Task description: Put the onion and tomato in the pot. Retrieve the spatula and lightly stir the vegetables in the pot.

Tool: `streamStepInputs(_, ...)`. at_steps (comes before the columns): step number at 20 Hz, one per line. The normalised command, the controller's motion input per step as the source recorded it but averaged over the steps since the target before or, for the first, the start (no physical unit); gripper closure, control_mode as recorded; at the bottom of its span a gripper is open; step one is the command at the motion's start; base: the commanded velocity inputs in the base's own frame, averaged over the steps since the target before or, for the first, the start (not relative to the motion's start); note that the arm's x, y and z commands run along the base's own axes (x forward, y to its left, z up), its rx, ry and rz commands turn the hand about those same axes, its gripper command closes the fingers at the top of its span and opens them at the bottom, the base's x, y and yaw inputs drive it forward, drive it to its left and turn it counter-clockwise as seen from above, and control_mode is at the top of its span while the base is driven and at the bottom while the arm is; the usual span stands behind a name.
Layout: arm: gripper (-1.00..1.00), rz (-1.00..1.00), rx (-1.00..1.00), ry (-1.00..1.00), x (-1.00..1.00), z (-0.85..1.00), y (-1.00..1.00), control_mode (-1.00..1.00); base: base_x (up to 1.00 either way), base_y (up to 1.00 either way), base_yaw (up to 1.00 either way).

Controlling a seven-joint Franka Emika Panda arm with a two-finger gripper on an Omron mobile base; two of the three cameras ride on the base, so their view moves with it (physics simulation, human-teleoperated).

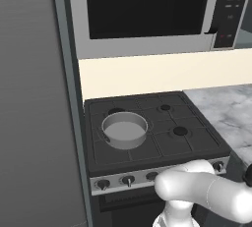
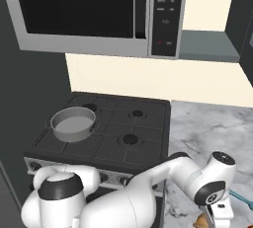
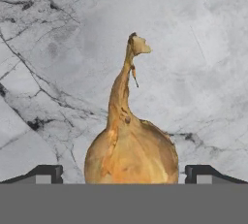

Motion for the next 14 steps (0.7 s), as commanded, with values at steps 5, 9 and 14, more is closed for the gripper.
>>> streamStepInputs(5,-1.00,0.00,0.00,0.04,0.00,-0.09,0.01,-1.00,0.00,0.00,0.00)
streamStepInputs(9,1.00,0.00,0.00,0.00,0.00,-0.14,0.00,-1.00,0.00,0.00,0.00)
streamStepInputs(14,1.00,0.00,0.00,0.01,0.00,-0.06,0.00,-1.00,0.00,0.00,0.00)
